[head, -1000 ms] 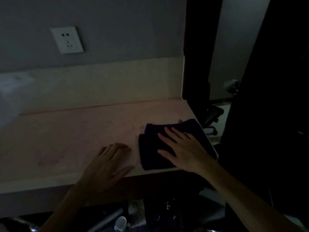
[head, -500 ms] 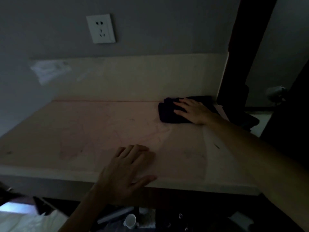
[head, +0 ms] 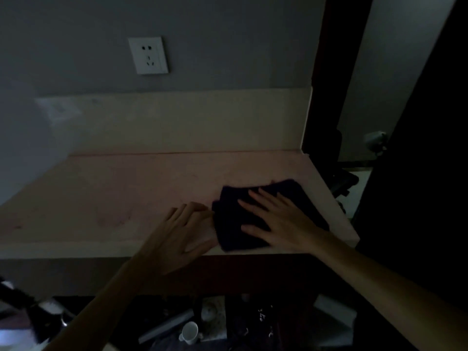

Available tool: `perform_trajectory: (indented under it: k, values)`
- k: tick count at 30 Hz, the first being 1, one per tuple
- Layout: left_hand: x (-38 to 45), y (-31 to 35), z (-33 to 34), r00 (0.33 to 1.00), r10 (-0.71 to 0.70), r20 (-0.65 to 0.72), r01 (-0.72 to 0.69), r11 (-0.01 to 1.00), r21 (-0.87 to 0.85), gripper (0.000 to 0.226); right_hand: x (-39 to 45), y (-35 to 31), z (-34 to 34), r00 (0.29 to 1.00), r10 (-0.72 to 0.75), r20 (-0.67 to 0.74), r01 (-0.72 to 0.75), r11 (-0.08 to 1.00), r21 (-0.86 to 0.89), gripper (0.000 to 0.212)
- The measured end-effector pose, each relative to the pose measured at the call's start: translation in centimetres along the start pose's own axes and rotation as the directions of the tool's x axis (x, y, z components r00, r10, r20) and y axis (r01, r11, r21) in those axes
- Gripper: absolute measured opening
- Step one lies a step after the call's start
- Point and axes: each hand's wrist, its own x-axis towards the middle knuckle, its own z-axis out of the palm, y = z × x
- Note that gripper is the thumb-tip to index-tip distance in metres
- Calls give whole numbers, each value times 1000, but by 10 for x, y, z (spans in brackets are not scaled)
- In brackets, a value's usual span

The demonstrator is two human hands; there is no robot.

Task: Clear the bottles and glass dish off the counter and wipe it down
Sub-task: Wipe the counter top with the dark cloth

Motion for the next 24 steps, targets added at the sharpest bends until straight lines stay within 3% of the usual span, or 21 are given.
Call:
perform_trajectory:
  k: [4, 8, 14, 17, 20, 24]
  values:
    - [-40, -53, -15, 997, -79, 2, 78, 992, 103, 56, -18, -35, 6, 998, -64, -30, 64, 998, 4, 63]
    - [-48, -93, -23, 996, -87, 22, 82, 981, 178, 62, 38, -31, -2, 997, -63, 51, 61, 998, 30, 60]
    - [-46, -111, -14, 995, 91, 33, -95, 980, 172, 63, 187, -10, -2, 999, 21, 49, -22, 1000, 16, 85]
    - [-48, -116, -9, 991, 129, 35, -133, 975, 180, 61, 247, -2, -1, 998, 33, 46, -33, 999, -7, 83]
    - [-48, -116, -10, 989, 142, 38, -147, 972, 184, 59, 268, 2, 0, 998, 52, 30, -51, 999, -15, 68]
    - [-48, -113, -13, 988, 152, 24, -154, 966, 207, 61, 244, -14, 0, 995, 90, 35, -89, 996, -31, 71]
